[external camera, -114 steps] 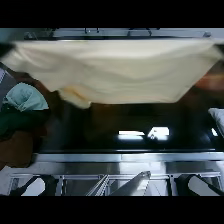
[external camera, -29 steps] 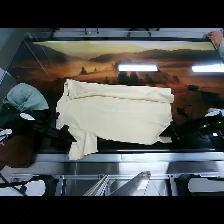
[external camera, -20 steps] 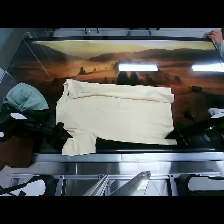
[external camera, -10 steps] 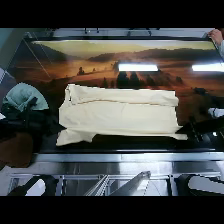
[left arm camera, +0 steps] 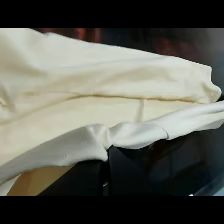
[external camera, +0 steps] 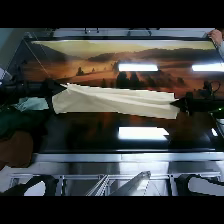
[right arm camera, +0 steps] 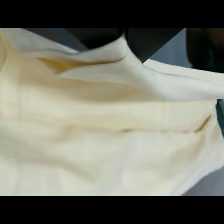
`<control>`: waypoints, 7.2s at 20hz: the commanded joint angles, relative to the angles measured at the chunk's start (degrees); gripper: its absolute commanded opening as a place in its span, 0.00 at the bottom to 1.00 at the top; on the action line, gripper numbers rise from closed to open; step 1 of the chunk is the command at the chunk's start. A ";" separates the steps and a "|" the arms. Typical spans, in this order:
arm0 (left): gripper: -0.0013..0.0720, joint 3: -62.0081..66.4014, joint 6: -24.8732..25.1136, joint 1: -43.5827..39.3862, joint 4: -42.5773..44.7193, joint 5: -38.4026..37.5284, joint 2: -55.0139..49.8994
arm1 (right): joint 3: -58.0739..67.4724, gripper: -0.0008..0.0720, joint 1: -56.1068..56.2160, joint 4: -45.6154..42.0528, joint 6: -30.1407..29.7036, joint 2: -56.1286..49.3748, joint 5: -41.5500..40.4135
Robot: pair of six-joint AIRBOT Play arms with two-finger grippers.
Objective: Fold the shirts.
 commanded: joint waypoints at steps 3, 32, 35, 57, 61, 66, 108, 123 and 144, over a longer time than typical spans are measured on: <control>0.05 15.17 1.97 -3.89 -0.37 0.81 -22.47 | 1.14 0.03 3.32 2.29 -6.45 -5.20 -12.76; 0.02 43.71 -21.55 -31.87 15.67 -5.97 -41.57 | 23.98 0.03 3.08 9.88 -3.69 -14.99 26.05; 0.02 49.07 -26.16 -37.44 19.47 -4.76 -48.65 | 24.00 0.03 3.13 19.65 -3.67 -9.14 31.43; 0.02 46.23 -8.44 -0.44 -26.10 -21.14 -18.12 | 43.28 0.03 59.39 14.99 -9.88 -28.04 -32.85; 0.02 38.03 -7.98 2.51 -26.21 -24.76 -15.63 | 53.72 0.53 63.63 17.00 -7.69 -38.01 -23.87; 0.02 32.50 -5.40 2.43 -26.60 -29.49 -15.32 | 53.70 0.03 53.16 8.13 3.30 -33.94 0.33; 0.02 31.87 -4.63 -4.00 -26.51 -34.99 -15.39 | 53.70 0.03 -14.43 -17.55 34.07 -2.71 12.15; 0.02 25.00 -1.40 -9.99 -26.05 -34.34 -15.69 | 54.42 0.03 -36.59 -54.95 36.96 -6.03 40.79; 0.02 25.73 -0.13 -9.44 -27.12 -31.32 -15.74 | 37.22 0.03 -38.25 -54.82 44.54 -10.12 40.72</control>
